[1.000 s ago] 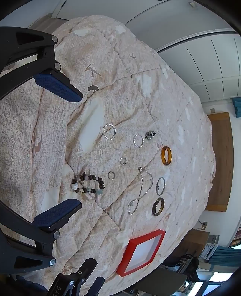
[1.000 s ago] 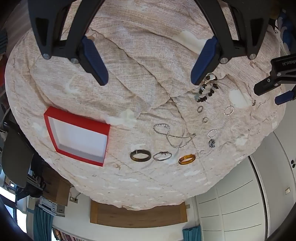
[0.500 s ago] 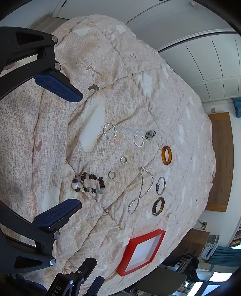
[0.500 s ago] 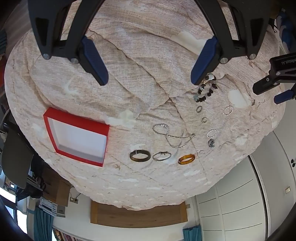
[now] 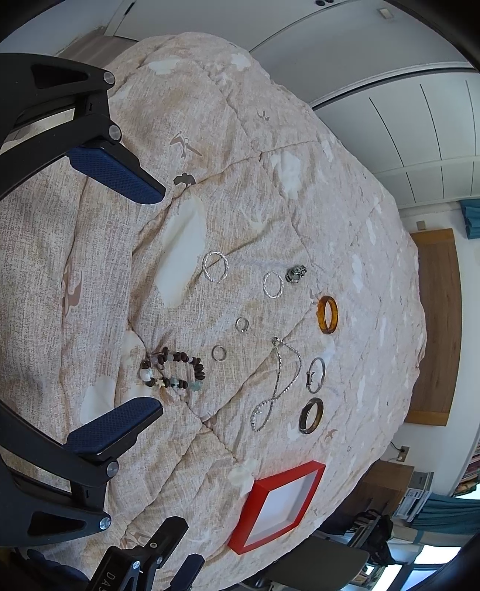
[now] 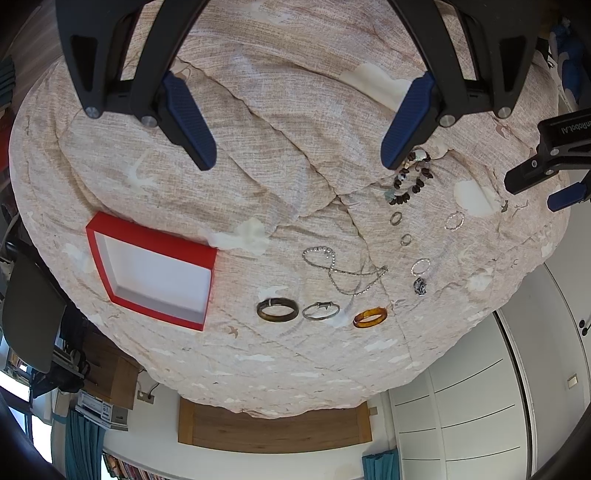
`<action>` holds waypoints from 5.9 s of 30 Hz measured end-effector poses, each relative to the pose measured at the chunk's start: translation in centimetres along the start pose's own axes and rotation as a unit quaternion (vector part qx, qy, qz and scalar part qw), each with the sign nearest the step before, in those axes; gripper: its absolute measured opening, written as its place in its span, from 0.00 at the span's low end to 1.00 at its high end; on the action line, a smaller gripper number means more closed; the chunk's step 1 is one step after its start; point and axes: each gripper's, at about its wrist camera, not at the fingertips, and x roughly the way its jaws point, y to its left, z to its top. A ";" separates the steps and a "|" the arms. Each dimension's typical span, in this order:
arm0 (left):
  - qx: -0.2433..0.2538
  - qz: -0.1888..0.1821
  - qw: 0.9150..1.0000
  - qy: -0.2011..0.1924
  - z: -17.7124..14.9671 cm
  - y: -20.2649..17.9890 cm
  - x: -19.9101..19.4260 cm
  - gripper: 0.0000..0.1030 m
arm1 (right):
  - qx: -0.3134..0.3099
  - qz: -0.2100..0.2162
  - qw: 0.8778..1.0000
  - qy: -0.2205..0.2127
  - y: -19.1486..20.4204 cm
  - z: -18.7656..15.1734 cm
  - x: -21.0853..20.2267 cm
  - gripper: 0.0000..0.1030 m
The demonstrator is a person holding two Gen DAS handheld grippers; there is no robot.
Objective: Organize jewelry
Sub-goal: 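Move the right tool toward the beaded bracelet while the left tool approaches the twisted silver hoop, then grasp the beaded bracelet with the right tool while the left tool grasps the twisted silver hoop, then carry the bracelet and the hoop in both tools over the red box, then open the right tool to drop the bracelet while the left tool releases the hoop into the box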
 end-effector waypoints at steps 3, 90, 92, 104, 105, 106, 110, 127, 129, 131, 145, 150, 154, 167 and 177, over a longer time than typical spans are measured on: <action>0.000 0.001 1.000 0.006 0.1 0.3 0.1 1.00 | 0.000 0.004 1.000 0.000 0.1 0.0 0.0 0.88; -0.109 -0.026 0.987 0.113 5.1 6.3 15.6 0.37 | -0.054 0.280 0.945 0.157 8.5 1.0 16.0 0.17; -0.105 -0.024 0.988 0.108 4.7 6.4 15.1 0.37 | -0.051 0.281 0.946 0.153 8.2 1.1 15.6 0.17; -0.089 -0.027 0.992 0.085 5.4 5.2 12.2 0.37 | -0.042 0.289 0.949 0.117 6.7 1.8 12.4 0.17; -0.088 -0.029 0.992 0.082 5.4 5.1 11.9 0.37 | -0.042 0.289 0.950 0.112 6.6 1.8 11.9 0.17; -0.087 -0.029 0.993 0.080 5.6 4.9 11.6 0.37 | -0.041 0.290 0.950 0.108 6.6 2.0 11.6 0.17; -0.080 -0.036 0.994 0.067 6.0 3.9 10.1 0.37 | -0.032 0.286 0.954 0.085 5.8 2.6 10.1 0.17; 0.019 -0.118 0.993 0.010 12.5 -9.4 5.6 0.37 | 0.049 0.190 0.980 -0.034 -7.2 7.0 4.3 0.17; 0.034 -0.129 0.991 0.010 13.4 -11.7 5.8 0.37 | 0.062 0.171 0.982 -0.042 -9.8 7.7 4.1 0.17; 0.051 -0.143 0.988 0.010 14.5 -14.5 6.2 0.37 | 0.072 0.152 0.985 -0.047 -12.4 8.4 4.2 0.17; 0.131 -0.197 0.970 0.051 18.1 -30.3 14.3 0.37 | 0.121 0.058 0.990 -0.036 -25.2 10.0 9.9 0.17; 0.150 -0.204 0.964 0.082 16.9 -33.2 17.6 0.38 | 0.135 0.043 0.990 -0.006 -27.1 8.4 12.4 0.17; 0.157 -0.199 0.962 0.102 15.7 -34.1 19.6 0.38 | 0.135 0.032 0.990 0.016 -27.7 7.3 13.8 0.17; 0.172 -0.180 0.961 0.118 14.2 -35.0 21.8 0.38 | 0.089 0.006 0.994 0.059 -26.6 7.0 14.9 0.18; 0.166 -0.181 0.962 0.121 14.3 -34.8 21.7 0.42 | 0.062 -0.001 0.995 0.072 -26.5 7.1 13.5 0.23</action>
